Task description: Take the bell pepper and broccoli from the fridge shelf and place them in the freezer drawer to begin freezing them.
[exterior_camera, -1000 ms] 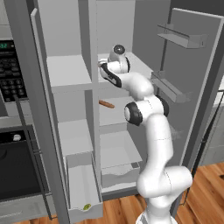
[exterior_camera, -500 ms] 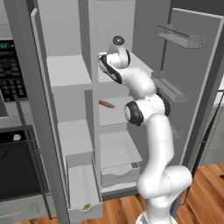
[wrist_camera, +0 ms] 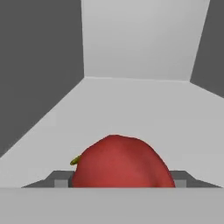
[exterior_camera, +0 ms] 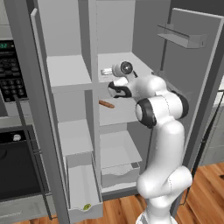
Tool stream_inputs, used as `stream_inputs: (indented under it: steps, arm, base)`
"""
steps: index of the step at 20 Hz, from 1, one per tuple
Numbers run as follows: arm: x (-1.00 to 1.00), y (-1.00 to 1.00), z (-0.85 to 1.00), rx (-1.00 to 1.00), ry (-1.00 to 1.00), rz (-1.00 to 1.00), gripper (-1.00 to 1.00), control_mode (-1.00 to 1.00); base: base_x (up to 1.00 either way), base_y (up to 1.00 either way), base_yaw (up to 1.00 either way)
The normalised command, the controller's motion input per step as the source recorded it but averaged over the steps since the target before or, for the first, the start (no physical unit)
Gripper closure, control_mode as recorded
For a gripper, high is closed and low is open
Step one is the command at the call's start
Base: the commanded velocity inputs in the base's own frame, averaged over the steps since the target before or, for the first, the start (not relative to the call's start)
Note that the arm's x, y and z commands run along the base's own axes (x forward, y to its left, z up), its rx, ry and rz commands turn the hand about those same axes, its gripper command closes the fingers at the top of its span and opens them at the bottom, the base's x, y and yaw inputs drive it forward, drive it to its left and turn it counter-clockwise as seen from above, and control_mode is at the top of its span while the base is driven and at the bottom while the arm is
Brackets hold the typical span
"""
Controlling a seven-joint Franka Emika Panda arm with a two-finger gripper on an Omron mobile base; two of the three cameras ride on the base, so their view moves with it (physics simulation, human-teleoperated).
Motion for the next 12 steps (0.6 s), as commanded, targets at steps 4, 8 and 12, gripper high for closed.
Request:
stream_inputs:
  steps: [4, 8, 12]
  arm:
    - [-0.83, -0.05, 0.65, 0.0, 0.01, 0.0, 1.0, -1.0]
    - [-0.66, 0.0, 0.77, 0.04, 0.16, 0.0, 1.0, -1.0]
    - [-0.47, 0.0, 0.61, 0.0, 0.25, 0.0, 1.0, -1.0]
  base:
    - [0.0, 0.0, 0.0]
    - [0.0, 0.0, 0.0]
    - [0.0, 0.0, 0.0]
